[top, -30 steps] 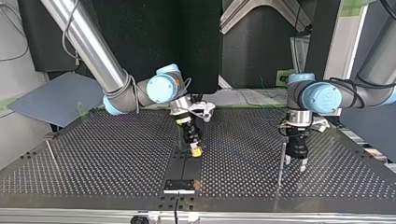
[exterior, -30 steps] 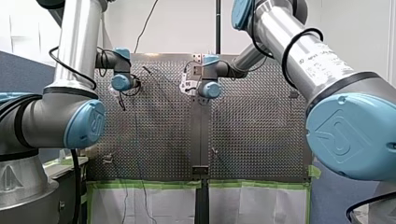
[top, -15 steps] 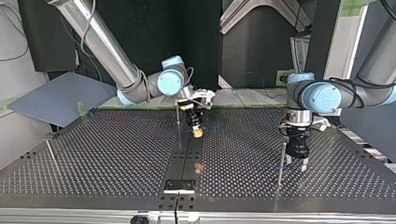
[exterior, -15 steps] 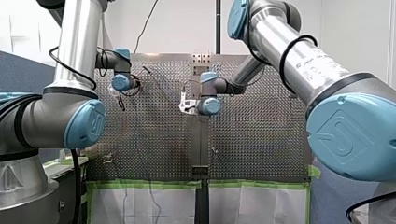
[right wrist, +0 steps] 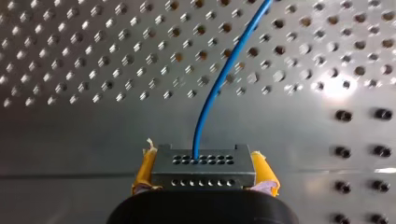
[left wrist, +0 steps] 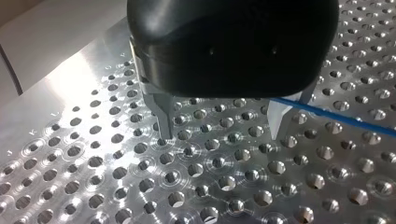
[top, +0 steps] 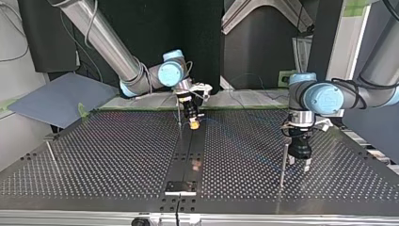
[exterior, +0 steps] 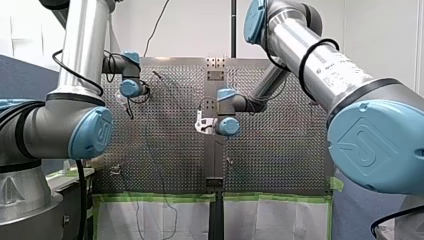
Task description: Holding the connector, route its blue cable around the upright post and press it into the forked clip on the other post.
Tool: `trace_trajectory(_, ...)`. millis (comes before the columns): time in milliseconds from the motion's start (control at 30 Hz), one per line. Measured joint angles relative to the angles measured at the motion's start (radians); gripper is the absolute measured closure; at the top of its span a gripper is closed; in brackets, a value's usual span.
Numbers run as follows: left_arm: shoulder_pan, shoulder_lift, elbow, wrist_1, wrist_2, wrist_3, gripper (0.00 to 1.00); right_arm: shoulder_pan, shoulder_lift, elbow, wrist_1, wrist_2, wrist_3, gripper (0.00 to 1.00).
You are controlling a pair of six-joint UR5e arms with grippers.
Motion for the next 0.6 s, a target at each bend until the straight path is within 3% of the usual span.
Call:
trace_trajectory(333,-0.002,0.0,0.0,-0.003,0.0,-0.001,0.0,-0.002,0.029,0.084,-0.084,0.03,-0.004,1.0)
trace_trajectory(600,-0.002,0.0,0.0,-0.003,0.0,0.0,0.0,0.015,0.1,0.158,-0.158,0.095,-0.026,1.0)
